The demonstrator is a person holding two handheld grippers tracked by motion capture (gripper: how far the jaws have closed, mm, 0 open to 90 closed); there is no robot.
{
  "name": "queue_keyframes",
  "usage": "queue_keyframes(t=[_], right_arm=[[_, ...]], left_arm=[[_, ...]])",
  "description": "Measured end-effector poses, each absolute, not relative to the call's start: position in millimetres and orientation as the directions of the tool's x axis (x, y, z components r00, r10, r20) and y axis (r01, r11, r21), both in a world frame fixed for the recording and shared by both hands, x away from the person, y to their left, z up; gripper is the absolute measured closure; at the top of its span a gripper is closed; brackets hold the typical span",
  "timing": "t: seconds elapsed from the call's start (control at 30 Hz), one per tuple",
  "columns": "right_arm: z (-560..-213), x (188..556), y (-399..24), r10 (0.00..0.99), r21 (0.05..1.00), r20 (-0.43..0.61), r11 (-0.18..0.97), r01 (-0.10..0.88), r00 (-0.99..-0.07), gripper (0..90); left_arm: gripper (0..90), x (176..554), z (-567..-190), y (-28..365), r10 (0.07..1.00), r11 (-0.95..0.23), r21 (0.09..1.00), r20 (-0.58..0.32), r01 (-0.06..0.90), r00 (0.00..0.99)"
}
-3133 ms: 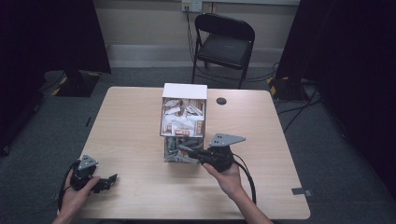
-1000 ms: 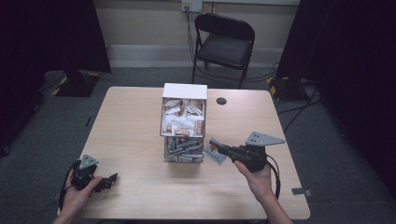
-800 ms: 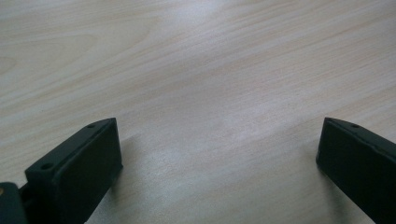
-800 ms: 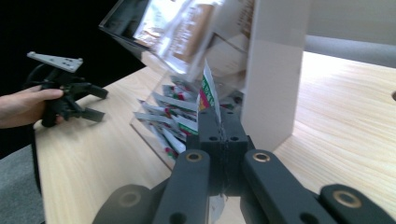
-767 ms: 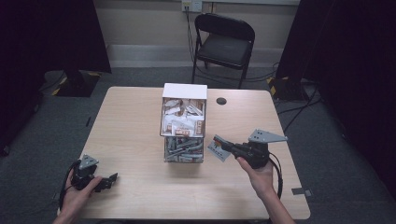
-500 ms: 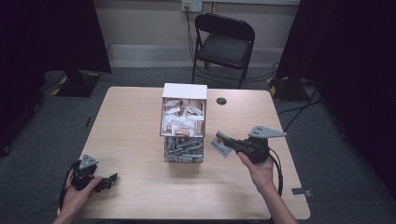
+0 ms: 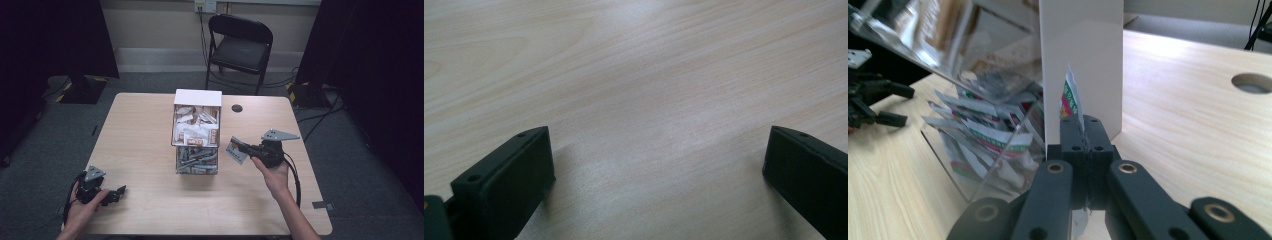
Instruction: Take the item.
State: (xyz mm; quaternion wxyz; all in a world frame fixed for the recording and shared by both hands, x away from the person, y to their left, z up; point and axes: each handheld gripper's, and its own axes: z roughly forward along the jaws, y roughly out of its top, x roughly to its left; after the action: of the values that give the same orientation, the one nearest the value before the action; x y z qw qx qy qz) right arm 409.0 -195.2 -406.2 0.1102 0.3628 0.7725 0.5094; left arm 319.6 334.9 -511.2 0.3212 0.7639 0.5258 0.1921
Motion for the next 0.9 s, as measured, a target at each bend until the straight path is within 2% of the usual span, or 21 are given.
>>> queue_keyframes(t=[0.37,0.9], right_arm=[[-434.2,417.4,-192.0,0.689,0.827,0.231,0.233,0.511,-0.687,90.0],[-461.5,423.4,-186.5,0.709,0.780,0.224,0.281,0.560,-0.668,89.9]], left_arm=[[0.0,319.6,-511.2,334.9,0.927,-0.241,0.693,-0.044,0.680,0.373],[0.0,319.6,-511.2,334.9,0.927,-0.241,0.693,-0.044,0.680,0.373]])
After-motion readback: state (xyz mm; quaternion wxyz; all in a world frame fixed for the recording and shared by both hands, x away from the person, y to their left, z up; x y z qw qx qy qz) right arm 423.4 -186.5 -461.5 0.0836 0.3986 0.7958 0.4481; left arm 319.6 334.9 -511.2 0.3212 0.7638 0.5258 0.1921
